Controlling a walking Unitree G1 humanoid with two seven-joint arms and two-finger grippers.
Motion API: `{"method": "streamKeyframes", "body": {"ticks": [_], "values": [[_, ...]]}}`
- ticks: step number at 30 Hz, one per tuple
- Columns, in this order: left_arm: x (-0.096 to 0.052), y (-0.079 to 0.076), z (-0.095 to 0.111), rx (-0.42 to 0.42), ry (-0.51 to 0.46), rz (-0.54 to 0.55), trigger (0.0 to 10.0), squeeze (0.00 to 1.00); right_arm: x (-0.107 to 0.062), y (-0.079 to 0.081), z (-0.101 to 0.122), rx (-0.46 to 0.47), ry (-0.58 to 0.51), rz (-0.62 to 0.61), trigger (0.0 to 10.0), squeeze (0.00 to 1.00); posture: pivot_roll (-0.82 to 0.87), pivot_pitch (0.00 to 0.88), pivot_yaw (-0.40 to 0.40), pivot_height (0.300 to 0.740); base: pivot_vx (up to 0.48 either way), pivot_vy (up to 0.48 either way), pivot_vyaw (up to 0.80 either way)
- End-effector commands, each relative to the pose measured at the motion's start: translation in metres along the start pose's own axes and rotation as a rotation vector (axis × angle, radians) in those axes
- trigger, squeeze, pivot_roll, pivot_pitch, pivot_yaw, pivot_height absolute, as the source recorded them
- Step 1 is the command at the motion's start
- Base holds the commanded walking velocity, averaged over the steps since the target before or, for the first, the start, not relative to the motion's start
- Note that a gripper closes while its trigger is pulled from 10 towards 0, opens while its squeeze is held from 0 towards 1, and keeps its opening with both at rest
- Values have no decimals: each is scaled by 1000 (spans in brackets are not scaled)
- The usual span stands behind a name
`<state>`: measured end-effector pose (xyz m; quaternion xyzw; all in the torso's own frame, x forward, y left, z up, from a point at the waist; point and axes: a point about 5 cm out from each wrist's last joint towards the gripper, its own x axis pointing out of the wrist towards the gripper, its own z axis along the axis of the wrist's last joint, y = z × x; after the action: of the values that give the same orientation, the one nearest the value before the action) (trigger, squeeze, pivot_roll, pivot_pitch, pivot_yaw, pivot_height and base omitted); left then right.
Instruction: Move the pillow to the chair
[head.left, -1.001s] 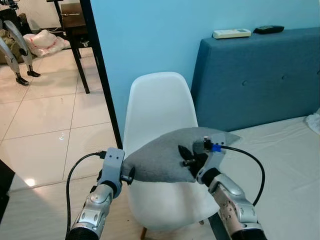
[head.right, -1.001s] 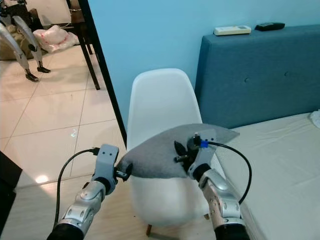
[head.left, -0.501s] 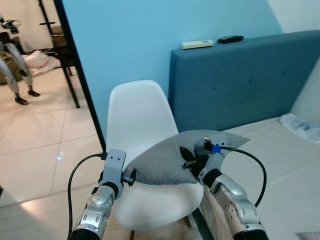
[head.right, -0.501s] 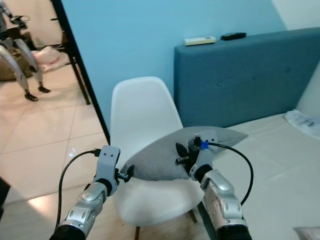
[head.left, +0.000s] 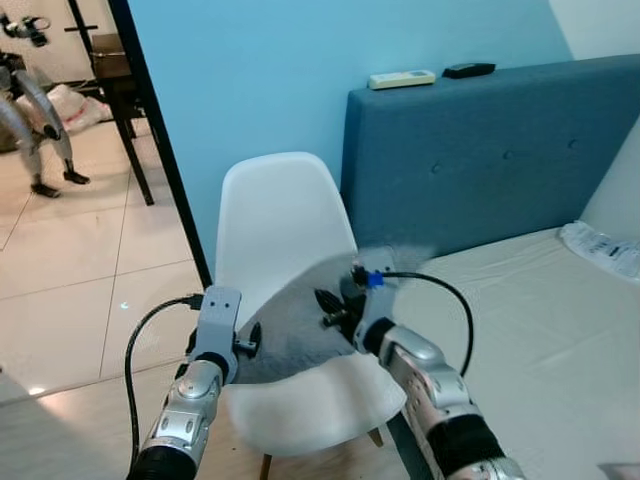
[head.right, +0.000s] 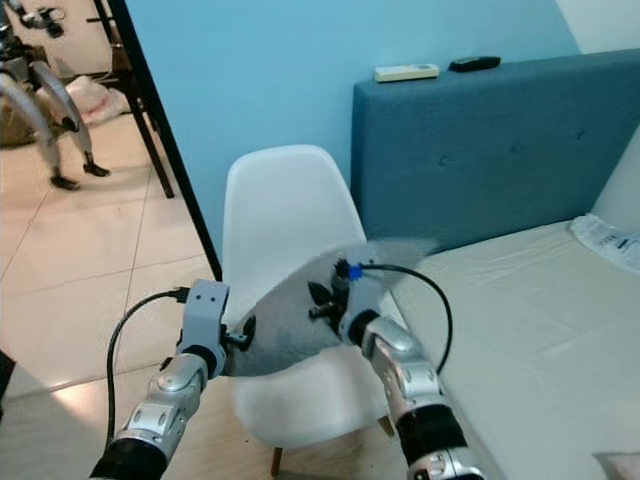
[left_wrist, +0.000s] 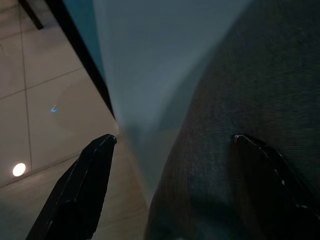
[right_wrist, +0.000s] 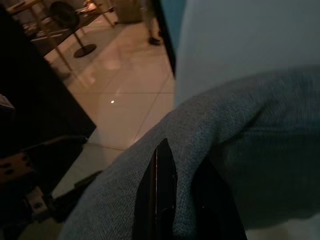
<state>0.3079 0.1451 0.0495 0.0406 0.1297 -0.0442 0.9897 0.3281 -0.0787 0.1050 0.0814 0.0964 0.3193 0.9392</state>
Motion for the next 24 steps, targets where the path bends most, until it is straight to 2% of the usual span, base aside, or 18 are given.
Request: {"method": "streamKeyframes", "body": {"ticks": [1, 15, 24], "values": [[-3, 2, -5, 12, 16, -1, 10000, 0, 9, 9, 12, -37, -56, 47, 10000, 0, -96, 32, 10, 710, 0, 0, 0], [-2, -3, -1, 15, 6, -20, 10000, 0, 11, 0, 6, -37, -34, -1, 10000, 0, -93, 57, 15, 645, 0, 0, 0], [-2, -3, 3, 17, -7, -20, 10000, 0, 13, -4, 14, -31, -62, -20, 10000, 0, -88, 66, 19, 590, 0, 0, 0]]}}
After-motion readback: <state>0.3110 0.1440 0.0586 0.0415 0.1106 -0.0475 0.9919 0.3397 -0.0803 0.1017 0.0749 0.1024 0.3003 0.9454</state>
